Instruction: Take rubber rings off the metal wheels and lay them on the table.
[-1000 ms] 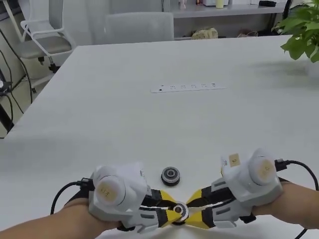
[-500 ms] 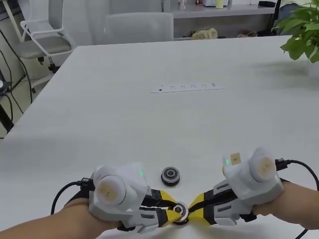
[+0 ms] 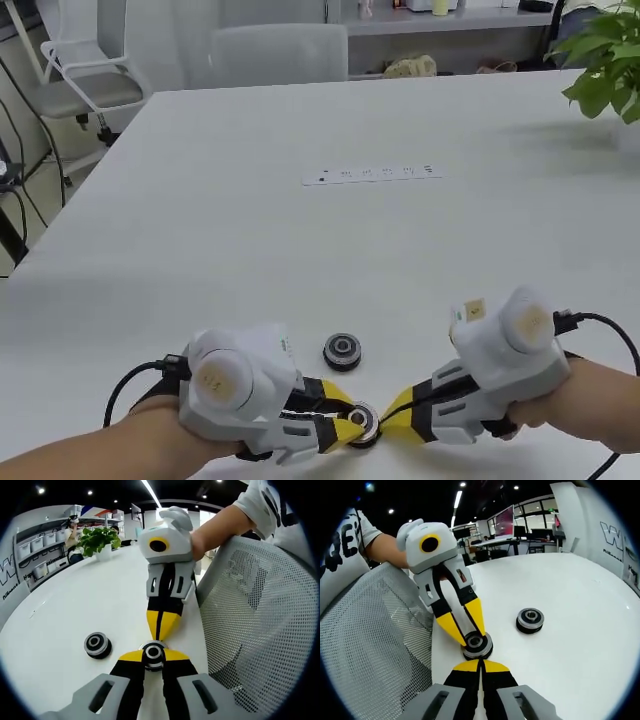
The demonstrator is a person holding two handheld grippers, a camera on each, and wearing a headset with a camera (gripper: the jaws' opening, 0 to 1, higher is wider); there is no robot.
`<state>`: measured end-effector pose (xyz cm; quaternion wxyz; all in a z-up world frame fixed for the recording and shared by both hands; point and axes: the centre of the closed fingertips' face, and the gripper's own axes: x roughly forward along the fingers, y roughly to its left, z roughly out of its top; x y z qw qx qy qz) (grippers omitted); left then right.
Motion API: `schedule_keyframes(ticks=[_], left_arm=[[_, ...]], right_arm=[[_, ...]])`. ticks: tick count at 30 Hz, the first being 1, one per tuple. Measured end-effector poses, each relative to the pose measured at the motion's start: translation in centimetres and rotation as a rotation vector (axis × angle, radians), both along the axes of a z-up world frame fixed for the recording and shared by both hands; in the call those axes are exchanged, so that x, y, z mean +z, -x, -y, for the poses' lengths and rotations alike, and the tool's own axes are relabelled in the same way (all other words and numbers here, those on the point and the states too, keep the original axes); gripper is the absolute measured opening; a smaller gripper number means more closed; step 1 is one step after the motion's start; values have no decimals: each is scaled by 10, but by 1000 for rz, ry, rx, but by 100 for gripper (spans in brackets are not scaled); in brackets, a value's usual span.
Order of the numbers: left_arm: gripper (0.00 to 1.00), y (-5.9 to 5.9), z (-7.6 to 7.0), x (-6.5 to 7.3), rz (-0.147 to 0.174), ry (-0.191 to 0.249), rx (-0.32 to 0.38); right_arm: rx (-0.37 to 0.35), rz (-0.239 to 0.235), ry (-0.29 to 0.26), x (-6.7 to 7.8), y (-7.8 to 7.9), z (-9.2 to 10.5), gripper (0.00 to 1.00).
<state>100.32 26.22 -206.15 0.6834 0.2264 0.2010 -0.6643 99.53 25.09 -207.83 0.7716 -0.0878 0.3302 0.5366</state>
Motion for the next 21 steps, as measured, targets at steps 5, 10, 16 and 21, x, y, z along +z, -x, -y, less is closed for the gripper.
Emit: schedule_keyframes(ticks=[5,10,16,21], left_arm=[[7,0,0,0,1,-1,0],[7,0,0,0,3,-3,0],[7,0,0,0,3,-5,2],[7,0,0,0,6,-9,3]], right_arm=[[-50,-54,-39,1,-2,0,0],[-127,-111,-111,7,-8,2,0],[-142,-131,-132,8,-8,1,0],[-157,-154,-164,11,-8,-1,0]])
